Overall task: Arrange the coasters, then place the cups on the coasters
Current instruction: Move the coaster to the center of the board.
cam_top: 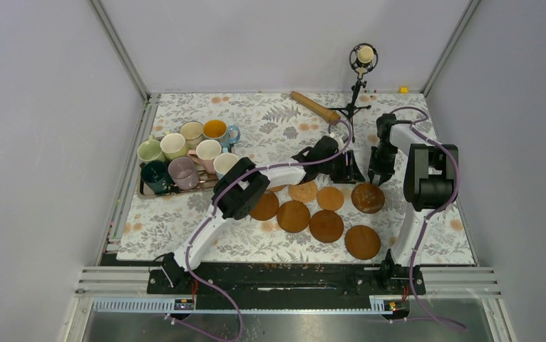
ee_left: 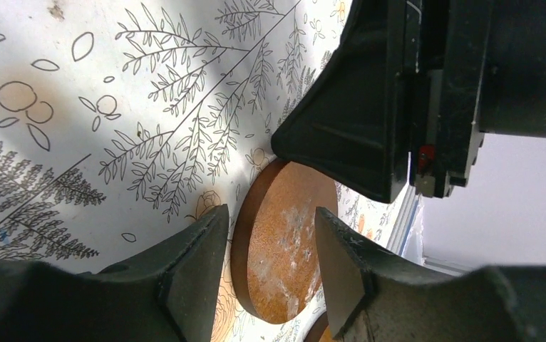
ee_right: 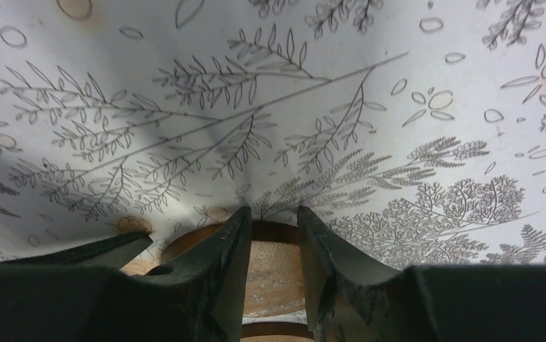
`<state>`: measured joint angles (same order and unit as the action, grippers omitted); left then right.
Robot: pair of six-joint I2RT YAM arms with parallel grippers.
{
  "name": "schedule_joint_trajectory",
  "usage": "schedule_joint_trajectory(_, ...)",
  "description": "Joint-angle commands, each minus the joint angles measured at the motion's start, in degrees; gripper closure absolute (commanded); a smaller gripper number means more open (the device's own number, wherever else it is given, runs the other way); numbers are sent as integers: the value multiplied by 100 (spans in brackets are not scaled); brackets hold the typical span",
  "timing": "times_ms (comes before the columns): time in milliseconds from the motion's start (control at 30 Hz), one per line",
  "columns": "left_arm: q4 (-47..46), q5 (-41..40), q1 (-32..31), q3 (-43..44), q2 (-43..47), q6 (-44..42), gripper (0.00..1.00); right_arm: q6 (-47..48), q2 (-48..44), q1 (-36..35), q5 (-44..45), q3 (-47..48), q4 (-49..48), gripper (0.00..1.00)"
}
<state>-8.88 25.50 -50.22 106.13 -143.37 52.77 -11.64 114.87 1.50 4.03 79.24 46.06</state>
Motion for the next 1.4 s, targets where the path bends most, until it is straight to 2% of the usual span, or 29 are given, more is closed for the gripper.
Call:
schedule_joint_trajectory(0, -325, 104, -71, -90, 170, -73, 51, 16, -452, -27, 195, -205, 177, 62)
schedule_joint_trajectory(200, -357, 124, -148, -298, 291, -120, 51, 22, -773, -20, 31, -494, 112, 63)
schedule_joint_trajectory(567, -430, 163, -286, -599, 419, -176, 52, -46, -792, -27, -84, -845, -3, 64)
schedule_joint_trajectory(800, -405, 133, -357, -700, 497, -232, 52, -95, -995, -18, 198, -1016, 14, 63)
schedule_joint_trajectory(1100, -220, 19, -357, -835, 660, -425, 52, -186, -1223, 61, 618, -409, 406, 63)
schedule_joint_trajectory(1367, -171, 4, -407, -774, 672, -424, 53, -231, -2145, 61, 530, -152, 559, 61)
